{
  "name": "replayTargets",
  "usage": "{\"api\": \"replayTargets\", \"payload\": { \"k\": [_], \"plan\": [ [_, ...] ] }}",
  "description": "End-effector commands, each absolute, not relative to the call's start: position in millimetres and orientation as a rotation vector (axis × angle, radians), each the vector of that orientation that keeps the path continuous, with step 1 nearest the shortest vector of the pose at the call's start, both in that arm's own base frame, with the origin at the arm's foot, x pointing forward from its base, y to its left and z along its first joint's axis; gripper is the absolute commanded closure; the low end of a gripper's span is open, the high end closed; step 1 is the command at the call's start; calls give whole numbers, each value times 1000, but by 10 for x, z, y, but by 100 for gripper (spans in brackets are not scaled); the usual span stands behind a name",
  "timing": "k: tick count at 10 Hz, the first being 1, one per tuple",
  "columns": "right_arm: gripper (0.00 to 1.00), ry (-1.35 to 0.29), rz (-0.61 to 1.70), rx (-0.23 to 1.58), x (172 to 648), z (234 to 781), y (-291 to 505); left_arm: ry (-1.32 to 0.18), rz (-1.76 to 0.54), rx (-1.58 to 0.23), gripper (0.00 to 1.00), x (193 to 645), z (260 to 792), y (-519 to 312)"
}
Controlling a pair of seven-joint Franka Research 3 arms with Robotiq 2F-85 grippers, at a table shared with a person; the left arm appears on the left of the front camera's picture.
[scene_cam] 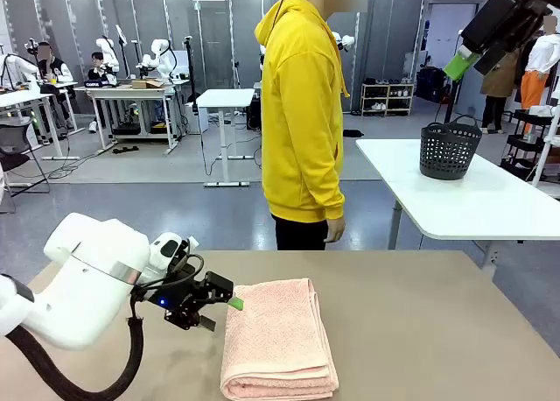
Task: Fold the towel.
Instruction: Pick up the 100 cm Hotel Towel and place it on the left side of the table.
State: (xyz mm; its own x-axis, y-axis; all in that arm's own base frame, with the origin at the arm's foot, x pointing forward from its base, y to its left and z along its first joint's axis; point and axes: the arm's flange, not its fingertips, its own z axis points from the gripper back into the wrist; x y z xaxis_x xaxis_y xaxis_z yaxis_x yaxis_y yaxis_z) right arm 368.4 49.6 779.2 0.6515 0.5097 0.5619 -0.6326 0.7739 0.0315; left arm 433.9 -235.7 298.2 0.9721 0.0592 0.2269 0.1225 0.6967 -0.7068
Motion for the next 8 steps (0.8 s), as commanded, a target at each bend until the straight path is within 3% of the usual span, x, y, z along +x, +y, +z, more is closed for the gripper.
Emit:
{"api": "replayTargets", "payload": {
  "k": [1,5,6,7,8],
  "plan": [
    [9,-550,648,234,3679,7809,485,-257,-47,-865,6,4391,2797,-2468],
    [9,-550,648,234,3679,7809,485,-247,-24,-901,6,4483,2626,-2534],
    [9,-550,648,234,3679,7809,485,-253,-23,-901,48,4496,2620,-2543],
    [9,-550,648,234,3679,7809,485,-238,-33,-900,65,4502,2627,-2550],
    [9,-550,648,234,3679,7809,485,-241,-35,-918,100,4501,2658,-2531]
  ]
}}
